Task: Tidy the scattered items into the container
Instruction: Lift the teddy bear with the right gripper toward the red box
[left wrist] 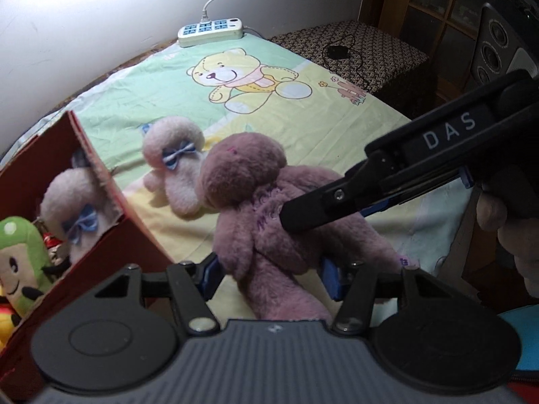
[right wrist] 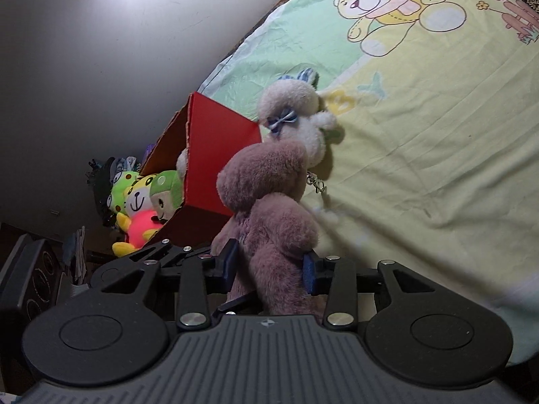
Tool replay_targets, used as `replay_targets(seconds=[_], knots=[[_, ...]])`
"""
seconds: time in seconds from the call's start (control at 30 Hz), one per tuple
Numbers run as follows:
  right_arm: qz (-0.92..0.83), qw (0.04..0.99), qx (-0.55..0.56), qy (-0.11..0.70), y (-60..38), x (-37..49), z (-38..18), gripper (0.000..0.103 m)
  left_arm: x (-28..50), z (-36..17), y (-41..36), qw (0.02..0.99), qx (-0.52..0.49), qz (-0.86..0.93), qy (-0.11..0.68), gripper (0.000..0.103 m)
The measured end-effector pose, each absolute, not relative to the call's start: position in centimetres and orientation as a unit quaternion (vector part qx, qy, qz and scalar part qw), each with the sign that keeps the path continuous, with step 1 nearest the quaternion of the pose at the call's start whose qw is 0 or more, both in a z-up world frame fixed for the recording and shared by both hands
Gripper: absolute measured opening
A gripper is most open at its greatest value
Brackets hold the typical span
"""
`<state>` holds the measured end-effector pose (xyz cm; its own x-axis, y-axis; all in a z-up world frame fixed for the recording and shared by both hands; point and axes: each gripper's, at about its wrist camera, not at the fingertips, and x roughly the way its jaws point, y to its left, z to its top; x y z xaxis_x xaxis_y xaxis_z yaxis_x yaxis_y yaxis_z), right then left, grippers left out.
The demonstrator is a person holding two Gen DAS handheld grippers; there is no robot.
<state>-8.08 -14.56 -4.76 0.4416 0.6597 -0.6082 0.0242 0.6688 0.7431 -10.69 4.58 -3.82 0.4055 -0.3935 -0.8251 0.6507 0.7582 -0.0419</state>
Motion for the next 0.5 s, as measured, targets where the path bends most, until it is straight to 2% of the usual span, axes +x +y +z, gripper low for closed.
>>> replay_targets(seconds=[0.5], knots=[[0.246,0.817,0.348,0.388,-6.8,-10.6,0.9,0.038,-11.9,2.3,14.2,0.867,0.116,-0.33,0.356,0.057]])
